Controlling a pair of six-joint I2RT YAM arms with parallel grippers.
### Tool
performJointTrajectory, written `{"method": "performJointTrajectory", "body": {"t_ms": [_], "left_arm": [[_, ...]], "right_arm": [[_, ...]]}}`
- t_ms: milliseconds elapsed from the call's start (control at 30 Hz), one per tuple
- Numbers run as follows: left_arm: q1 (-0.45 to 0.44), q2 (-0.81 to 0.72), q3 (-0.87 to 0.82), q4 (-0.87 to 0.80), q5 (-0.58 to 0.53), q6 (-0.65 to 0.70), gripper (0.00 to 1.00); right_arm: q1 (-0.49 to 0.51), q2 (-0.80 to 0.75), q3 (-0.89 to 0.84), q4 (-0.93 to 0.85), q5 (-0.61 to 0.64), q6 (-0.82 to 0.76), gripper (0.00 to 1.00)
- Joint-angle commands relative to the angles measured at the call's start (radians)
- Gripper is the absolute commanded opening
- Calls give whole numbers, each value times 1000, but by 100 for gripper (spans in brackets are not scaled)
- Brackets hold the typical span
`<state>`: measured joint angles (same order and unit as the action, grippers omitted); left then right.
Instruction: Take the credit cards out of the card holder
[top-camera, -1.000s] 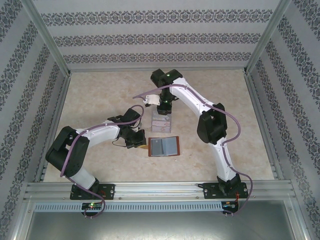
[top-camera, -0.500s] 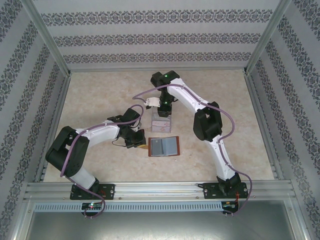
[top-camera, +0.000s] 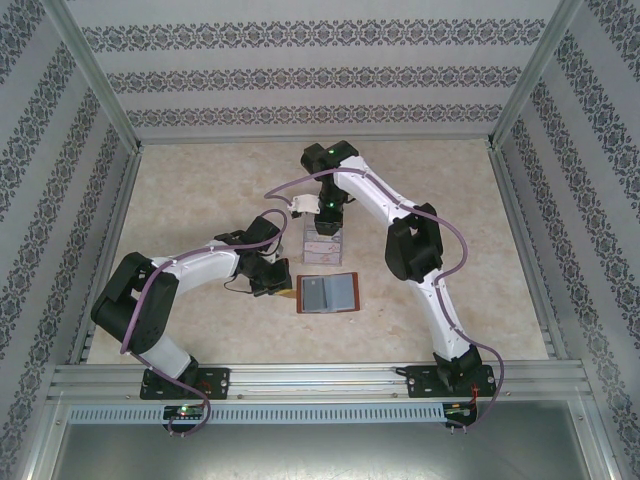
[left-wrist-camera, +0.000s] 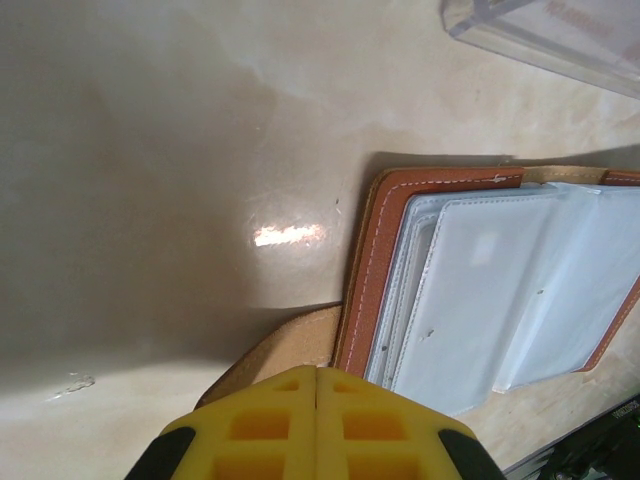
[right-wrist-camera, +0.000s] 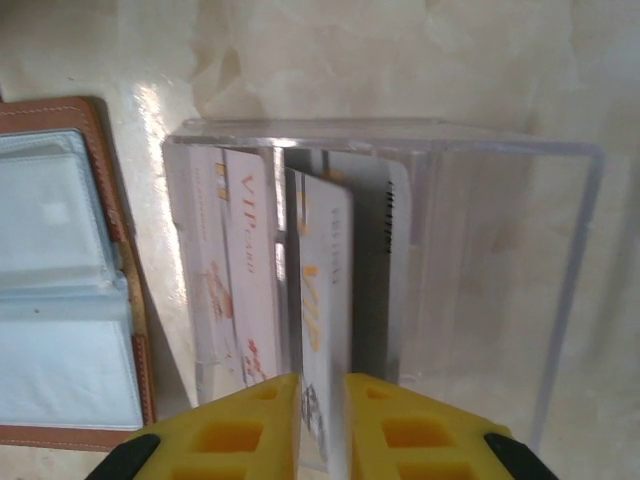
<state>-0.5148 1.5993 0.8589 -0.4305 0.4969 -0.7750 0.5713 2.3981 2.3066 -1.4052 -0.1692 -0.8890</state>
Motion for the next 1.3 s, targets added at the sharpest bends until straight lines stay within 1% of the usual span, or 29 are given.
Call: {"method": "performJointTrajectory", "body": {"t_ms": [0, 100, 233, 333, 400, 633, 733, 900, 967, 1067, 1167, 1267], "left_arm": [[15, -2, 7, 1, 10, -4, 2], [14, -3, 17, -6, 9, 4, 2], [14, -2, 30, -5, 13, 9, 2], [14, 0, 38, 6, 24, 6, 2], [14, 3, 40, 15, 29, 4, 2], [14, 17, 49, 43, 54, 8, 2], [14, 35, 55, 53, 72, 12, 2], [15, 58, 61, 69, 90, 14, 2], [15, 71, 70, 71, 99, 19, 2], [15, 88, 86, 54, 107, 32, 2], [14, 98, 86, 53, 111, 37, 2], [14, 119, 95, 57, 126, 37, 2]], "right_arm": [[-8, -38, 18, 6, 68, 23, 21], [-7, -64, 14, 7, 75, 33, 25], [-4, -124, -36, 40, 93, 61, 27], [-6, -186, -114, 121, 86, 138, 28], [-5, -231, -178, 188, 59, 211, 27], [24, -399, -454, 461, -10, 536, 25], [34, -459, -556, 530, -28, 685, 24], [50, -542, -699, 596, -43, 946, 19], [61, -572, -753, 620, -80, 1043, 17], [76, -660, -902, 774, -182, 1184, 16], [85, -728, -1022, 898, -221, 1358, 12], [87, -760, -1081, 934, -220, 1523, 8]]}}
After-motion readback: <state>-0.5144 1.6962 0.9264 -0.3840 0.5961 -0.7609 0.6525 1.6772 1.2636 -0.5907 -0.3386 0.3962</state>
